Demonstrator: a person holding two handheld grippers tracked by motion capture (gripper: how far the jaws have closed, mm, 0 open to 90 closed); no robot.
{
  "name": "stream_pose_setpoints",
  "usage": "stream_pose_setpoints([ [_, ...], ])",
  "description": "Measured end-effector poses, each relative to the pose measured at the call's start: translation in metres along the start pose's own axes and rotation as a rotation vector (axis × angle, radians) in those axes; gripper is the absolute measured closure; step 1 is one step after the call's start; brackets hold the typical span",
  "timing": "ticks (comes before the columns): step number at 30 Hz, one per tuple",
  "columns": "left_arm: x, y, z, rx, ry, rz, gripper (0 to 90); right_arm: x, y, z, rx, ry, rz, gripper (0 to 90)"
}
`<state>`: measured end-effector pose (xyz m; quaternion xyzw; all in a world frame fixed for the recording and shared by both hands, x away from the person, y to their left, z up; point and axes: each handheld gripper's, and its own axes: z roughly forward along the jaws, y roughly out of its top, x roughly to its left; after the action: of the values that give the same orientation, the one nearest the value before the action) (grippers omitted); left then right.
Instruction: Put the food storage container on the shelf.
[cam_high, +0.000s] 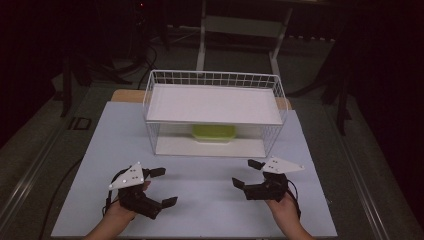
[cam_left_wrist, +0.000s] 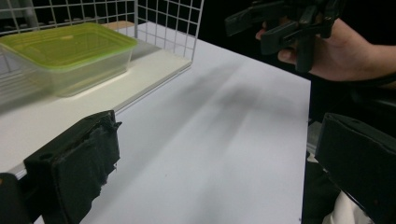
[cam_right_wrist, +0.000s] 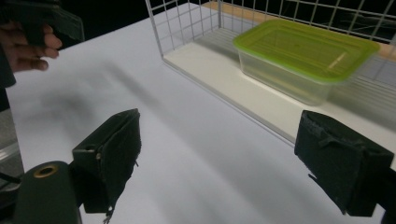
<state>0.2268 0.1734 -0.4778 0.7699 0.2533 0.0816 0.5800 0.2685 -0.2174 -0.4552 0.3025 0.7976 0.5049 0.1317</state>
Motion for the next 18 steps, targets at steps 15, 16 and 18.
stream_pose_setpoints([
  [15,0.001,-0.012,-0.004,0.010,0.003,-0.007,0.3,-0.009,-0.021,-0.015,0.019,0.015,-0.010,14.7],
  [16,0.003,-0.014,-0.003,0.008,0.003,-0.009,0.3,-0.011,-0.024,-0.014,0.018,0.032,-0.022,14.6],
  [18,0.005,-0.016,-0.001,0.022,0.006,-0.003,0.3,-0.014,-0.027,-0.011,0.023,0.046,-0.023,14.6],
])
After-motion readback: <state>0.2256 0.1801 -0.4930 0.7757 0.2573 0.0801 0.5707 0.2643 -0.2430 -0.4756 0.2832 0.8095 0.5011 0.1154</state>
